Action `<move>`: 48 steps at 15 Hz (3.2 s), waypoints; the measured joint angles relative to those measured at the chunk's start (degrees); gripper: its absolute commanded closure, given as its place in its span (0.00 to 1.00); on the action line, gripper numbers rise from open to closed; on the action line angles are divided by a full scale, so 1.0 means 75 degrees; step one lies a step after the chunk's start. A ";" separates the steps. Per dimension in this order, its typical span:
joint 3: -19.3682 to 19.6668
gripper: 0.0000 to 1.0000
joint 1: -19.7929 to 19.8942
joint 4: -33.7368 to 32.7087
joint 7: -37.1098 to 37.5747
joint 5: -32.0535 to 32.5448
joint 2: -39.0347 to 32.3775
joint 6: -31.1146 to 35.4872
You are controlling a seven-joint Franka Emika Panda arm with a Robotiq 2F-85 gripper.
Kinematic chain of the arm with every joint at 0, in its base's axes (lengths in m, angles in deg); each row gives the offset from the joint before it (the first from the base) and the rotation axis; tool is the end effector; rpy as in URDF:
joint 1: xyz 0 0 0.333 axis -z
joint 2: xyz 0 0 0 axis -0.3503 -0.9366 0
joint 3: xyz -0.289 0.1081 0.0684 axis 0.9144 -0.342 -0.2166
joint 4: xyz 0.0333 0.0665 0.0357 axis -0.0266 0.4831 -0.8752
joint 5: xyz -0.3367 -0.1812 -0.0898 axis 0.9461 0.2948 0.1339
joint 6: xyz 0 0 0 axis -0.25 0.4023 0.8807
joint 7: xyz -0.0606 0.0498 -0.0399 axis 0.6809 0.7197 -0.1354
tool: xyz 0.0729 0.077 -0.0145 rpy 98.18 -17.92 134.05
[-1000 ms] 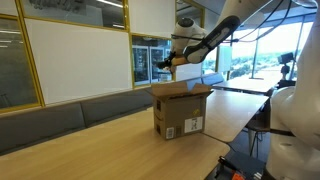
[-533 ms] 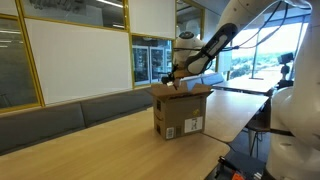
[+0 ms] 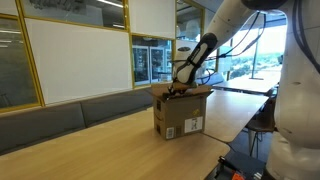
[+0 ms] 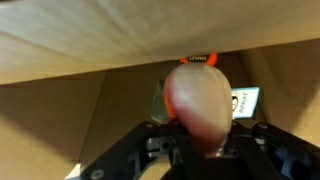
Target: Put the objects on the left inside the box
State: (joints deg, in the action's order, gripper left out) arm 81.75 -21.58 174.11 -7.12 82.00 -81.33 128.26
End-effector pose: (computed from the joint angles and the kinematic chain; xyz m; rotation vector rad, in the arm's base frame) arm 0.5370 -0.1398 0.3681 2.7688 -0.7798 0.7111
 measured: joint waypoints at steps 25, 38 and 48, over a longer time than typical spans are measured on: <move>-0.1212 0.00 0.0660 0.0483 -0.1052 -0.0024 0.2986 -0.2103; -0.0607 0.00 0.0930 0.2371 -0.5921 -0.2217 0.7206 -0.7238; -0.0166 0.00 0.0913 0.2380 -0.7424 -0.2260 0.7059 -0.8394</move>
State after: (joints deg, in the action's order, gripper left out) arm 80.50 -14.74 191.96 -62.79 65.05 -28.39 65.31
